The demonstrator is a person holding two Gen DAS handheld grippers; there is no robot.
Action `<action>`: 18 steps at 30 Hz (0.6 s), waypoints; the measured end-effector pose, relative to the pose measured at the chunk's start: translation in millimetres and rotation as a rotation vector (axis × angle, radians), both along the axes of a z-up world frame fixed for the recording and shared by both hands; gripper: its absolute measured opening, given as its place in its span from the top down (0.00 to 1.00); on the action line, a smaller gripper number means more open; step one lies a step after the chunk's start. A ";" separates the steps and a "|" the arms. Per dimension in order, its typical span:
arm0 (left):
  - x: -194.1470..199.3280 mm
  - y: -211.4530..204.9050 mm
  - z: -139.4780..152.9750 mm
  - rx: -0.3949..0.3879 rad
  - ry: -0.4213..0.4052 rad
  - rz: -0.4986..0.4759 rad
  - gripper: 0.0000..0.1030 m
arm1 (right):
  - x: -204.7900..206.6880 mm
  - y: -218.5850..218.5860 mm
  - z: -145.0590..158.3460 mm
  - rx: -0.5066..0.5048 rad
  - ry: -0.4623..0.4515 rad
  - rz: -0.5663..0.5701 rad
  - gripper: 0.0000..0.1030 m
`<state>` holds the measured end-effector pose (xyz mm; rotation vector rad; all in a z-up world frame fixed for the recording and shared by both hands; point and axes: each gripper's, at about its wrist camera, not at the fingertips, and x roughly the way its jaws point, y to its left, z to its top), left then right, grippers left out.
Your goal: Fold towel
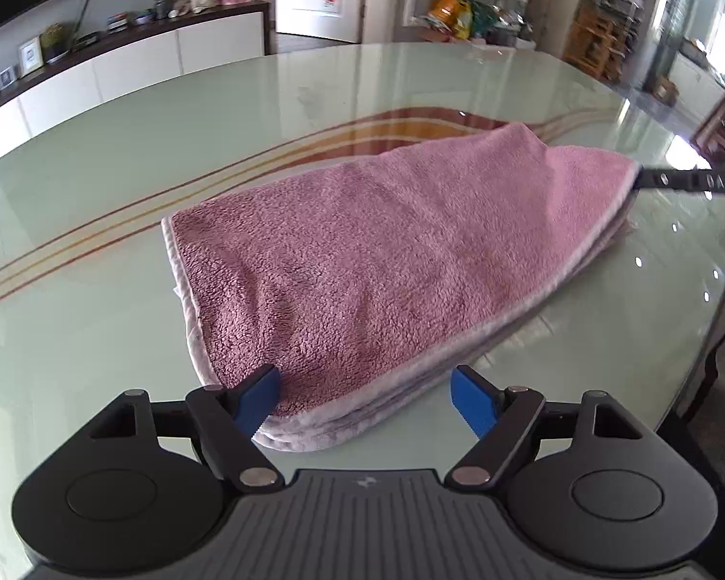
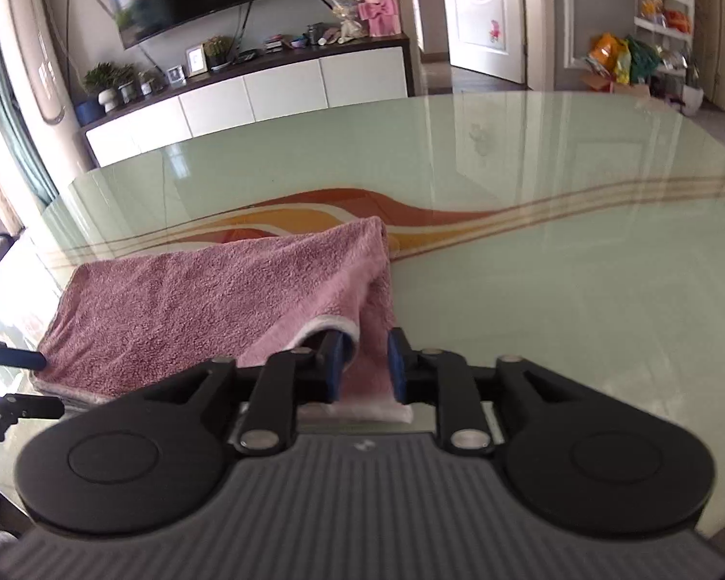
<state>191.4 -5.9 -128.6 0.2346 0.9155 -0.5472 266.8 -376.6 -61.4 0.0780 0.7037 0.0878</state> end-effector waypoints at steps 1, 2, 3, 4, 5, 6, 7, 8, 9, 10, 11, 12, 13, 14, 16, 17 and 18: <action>-0.4 -0.7 0.2 0.013 -0.003 -0.016 0.22 | 0.6 0.9 -1.0 -0.013 -0.001 0.007 0.70; -0.5 -1.1 0.2 0.025 -0.006 -0.029 0.22 | 1.3 1.7 -2.0 -0.024 -0.002 0.015 0.71; -0.6 -1.5 0.2 0.038 -0.009 -0.041 0.22 | 3.0 2.0 -3.3 -0.022 0.002 0.023 0.78; -0.7 -1.8 0.2 0.050 -0.013 -0.054 0.22 | 7.6 1.4 -5.8 -0.002 0.019 0.044 0.88; -0.1 -1.7 0.2 0.051 -0.012 -0.059 0.22 | 12.6 1.0 -8.1 0.016 0.036 0.063 0.91; 0.7 -1.4 0.2 0.050 -0.011 -0.062 0.22 | 15.6 1.7 -8.8 0.018 0.041 0.071 0.94; 1.4 -1.2 0.2 0.049 -0.009 -0.066 0.22 | 18.6 2.4 -9.2 0.021 0.044 0.078 0.96; 2.5 -0.9 0.5 0.047 -0.008 -0.069 0.22 | 21.6 3.0 -8.2 0.027 0.041 0.087 0.96; 3.7 -0.6 0.7 0.046 -0.006 -0.073 0.22 | 24.5 3.5 -6.9 0.034 0.037 0.095 0.96; 4.8 -0.6 0.7 0.048 -0.005 -0.081 0.22 | 26.7 3.1 -4.2 0.044 0.031 0.097 0.96; 5.7 -0.7 0.6 0.051 -0.004 -0.090 0.22 | 28.7 2.7 -1.0 0.051 0.022 0.097 0.96; 6.4 -1.5 0.1 0.055 -0.004 -0.096 0.22 | 30.8 2.1 2.6 0.061 0.012 0.097 0.97; 6.9 -2.4 -0.4 0.059 -0.004 -0.102 0.22 | 33.4 0.3 7.7 0.081 -0.004 0.096 0.97; 7.4 -2.9 -0.5 0.064 -0.004 -0.114 0.22 | 35.9 -1.3 12.4 0.099 -0.018 0.096 0.97; 7.7 -3.4 -0.2 0.072 -0.001 -0.137 0.22 | 42.7 -2.7 21.1 0.129 -0.044 0.098 0.97; 7.8 -3.6 0.0 0.075 0.000 -0.148 0.22 | 47.3 -2.5 25.9 0.135 -0.059 0.100 0.97; 8.3 -3.5 -0.7 0.082 0.004 -0.162 0.22 | 51.7 -2.3 30.3 0.140 -0.073 0.102 0.97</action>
